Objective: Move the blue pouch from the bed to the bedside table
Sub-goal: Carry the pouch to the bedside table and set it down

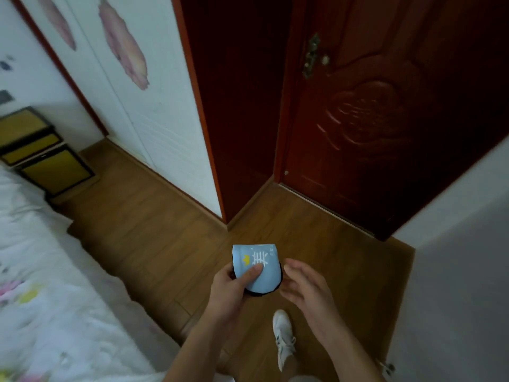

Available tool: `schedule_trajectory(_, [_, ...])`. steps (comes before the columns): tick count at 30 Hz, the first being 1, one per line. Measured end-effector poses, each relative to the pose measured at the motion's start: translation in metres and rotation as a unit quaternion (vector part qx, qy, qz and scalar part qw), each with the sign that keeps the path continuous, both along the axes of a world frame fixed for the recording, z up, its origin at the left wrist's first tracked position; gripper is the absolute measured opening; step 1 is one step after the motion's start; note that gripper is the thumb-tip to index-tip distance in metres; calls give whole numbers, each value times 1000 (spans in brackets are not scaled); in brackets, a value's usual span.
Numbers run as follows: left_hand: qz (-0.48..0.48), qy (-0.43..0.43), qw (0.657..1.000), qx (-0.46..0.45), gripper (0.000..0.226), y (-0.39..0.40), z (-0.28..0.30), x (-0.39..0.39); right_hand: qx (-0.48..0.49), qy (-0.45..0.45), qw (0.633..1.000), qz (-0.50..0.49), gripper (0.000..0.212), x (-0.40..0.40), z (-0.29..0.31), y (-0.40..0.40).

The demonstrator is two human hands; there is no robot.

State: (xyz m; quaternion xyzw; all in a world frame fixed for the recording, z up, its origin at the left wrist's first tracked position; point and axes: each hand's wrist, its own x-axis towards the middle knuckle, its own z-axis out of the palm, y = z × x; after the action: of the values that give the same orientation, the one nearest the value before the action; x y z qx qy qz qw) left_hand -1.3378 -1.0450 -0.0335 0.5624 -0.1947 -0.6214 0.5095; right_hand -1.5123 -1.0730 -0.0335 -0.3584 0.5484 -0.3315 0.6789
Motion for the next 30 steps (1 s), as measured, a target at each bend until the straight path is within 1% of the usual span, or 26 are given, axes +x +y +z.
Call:
schedule_trajectory(4, [78, -2, 997, 10, 44, -61, 5, 14, 7, -5, 997, 75, 46, 20, -2, -88])
schedule_trajectory(8, [149, 0, 989, 8, 43, -113, 12, 27, 8, 3, 989, 150, 51, 46, 1, -164])
schedule_trajectory(11, [194, 1, 981, 19, 44, -135, 13, 41, 10, 0, 980, 197, 34, 70, -3, -204])
schedule_trajectory(13, [231, -3, 973, 28, 46, -139, 10, 53, 19, -2, 973, 232, 30, 89, -6, -220])
schedule_trajectory(17, [318, 2, 947, 34, 46, -136, 5, 79, 30, 7, 953, 303, 36, 134, -9, -236])
schedule_trajectory(20, [374, 2, 927, 32, 39, -131, 3, 102, 36, 6, 935, 353, 36, 172, -10, -243])
schedule_trajectory(23, [420, 2, 907, 23, 38, -128, -1, 129, 39, 1, 919, 392, 31, 215, -11, -248])
schedule_trajectory(26, [453, 4, 891, 13, 41, -126, -5, 167, 32, 8, 906, 422, 30, 262, -12, -253])
schedule_trajectory(30, [485, 1, 874, 6, 50, -127, -8, 241, 16, 15, 888, 459, 32, 342, -12, -264])
